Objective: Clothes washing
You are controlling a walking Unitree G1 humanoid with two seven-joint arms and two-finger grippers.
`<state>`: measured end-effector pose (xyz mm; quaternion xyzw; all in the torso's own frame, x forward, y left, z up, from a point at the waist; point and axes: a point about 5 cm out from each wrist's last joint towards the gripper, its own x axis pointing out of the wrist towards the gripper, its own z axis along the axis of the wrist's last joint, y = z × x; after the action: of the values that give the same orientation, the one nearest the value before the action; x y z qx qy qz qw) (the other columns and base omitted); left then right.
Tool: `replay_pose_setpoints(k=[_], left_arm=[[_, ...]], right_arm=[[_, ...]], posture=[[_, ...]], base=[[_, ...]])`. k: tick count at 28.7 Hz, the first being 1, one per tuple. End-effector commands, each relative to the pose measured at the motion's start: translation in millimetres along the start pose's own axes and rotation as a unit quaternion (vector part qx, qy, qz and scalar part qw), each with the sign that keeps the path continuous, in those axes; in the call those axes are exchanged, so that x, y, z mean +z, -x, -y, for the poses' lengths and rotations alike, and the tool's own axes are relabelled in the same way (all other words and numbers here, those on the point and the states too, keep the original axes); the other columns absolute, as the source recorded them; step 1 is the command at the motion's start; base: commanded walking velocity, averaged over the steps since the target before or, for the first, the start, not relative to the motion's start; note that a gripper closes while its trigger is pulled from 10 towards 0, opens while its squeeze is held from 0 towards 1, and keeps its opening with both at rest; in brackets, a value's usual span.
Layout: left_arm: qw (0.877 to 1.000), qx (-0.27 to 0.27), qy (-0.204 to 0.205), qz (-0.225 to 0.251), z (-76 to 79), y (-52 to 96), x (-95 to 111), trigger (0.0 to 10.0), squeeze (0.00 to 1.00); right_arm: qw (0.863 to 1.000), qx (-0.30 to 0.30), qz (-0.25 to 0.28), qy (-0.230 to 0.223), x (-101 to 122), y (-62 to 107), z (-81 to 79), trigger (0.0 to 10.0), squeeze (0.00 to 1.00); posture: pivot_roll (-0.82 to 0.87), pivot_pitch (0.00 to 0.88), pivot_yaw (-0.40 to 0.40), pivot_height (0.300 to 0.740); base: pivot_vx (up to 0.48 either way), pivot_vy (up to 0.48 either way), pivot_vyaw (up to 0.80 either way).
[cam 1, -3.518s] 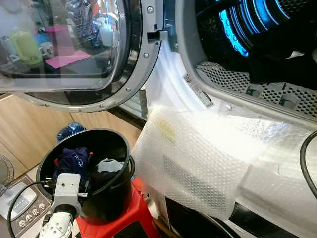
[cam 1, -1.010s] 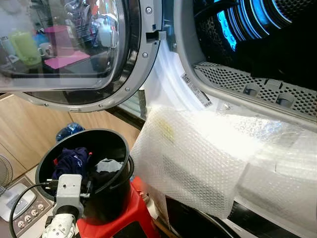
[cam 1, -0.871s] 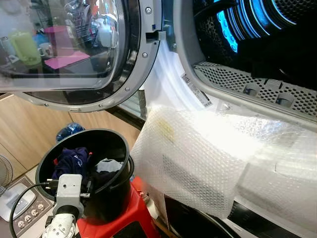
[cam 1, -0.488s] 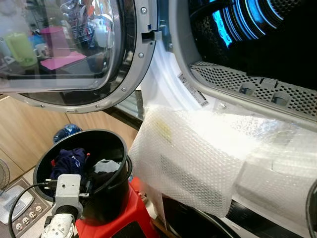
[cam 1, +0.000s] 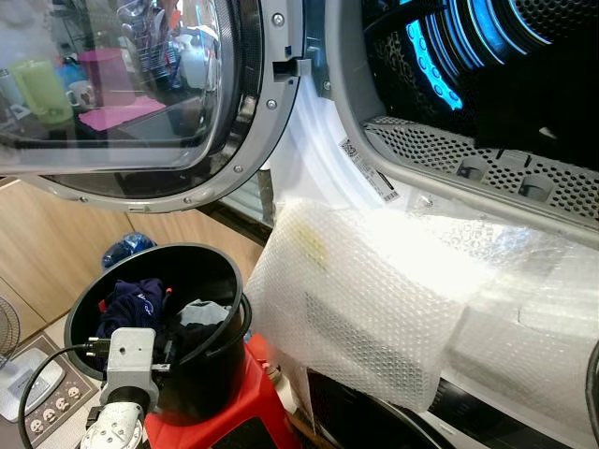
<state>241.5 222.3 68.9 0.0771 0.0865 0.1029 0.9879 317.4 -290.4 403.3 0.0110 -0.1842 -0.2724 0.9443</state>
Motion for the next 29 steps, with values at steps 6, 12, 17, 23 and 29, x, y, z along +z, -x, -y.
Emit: replay_pose_setpoints(k=[6, 12, 17, 23, 29], left_arm=[[1.000, -0.005, -0.004, -0.023, 1.1, 2.6, -9.3, 10.0, 0.00], [1.000, -0.006, -0.005, -0.024, -0.1, 3.1, -9.8, 10.0, 0.00], [1.000, -0.007, -0.005, -0.026, 0.3, 3.3, -10.5, 10.0, 0.00], [1.000, -0.009, -0.004, -0.027, 1.4, 2.8, -11.1, 10.0, 0.00], [1.000, -0.014, -0.003, -0.026, 4.6, 1.5, -10.6, 10.0, 0.00]], right_arm=[[0.987, 0.128, -0.020, -0.100, 7.5, 17.5, -16.1, 10.0, 1.00], [0.970, 0.223, -0.047, -0.086, 9.8, 41.8, -15.7, 10.0, 1.00], [0.946, 0.318, -0.017, -0.066, 31.9, 66.8, -13.6, 10.0, 0.00], [0.919, 0.392, 0.000, 0.049, 31.8, 91.0, -5.3, 10.0, 0.00], [0.884, 0.466, 0.042, 0.019, 37.0, 105.6, -14.3, 10.0, 0.00]], posture=[[-0.06, 0.098, 0.026, 0.740], [-0.07, 0.102, 0.029, 0.740], [-0.08, 0.107, 0.028, 0.740], [-0.08, 0.108, 0.030, 0.740], [-0.09, 0.104, 0.030, 0.740]], base=[[0.000, 0.000, 0.00], [0.000, 0.000, 0.00], [0.000, 0.000, 0.00], [0.000, 0.000, 0.00], [0.000, 0.000, 0.00]])
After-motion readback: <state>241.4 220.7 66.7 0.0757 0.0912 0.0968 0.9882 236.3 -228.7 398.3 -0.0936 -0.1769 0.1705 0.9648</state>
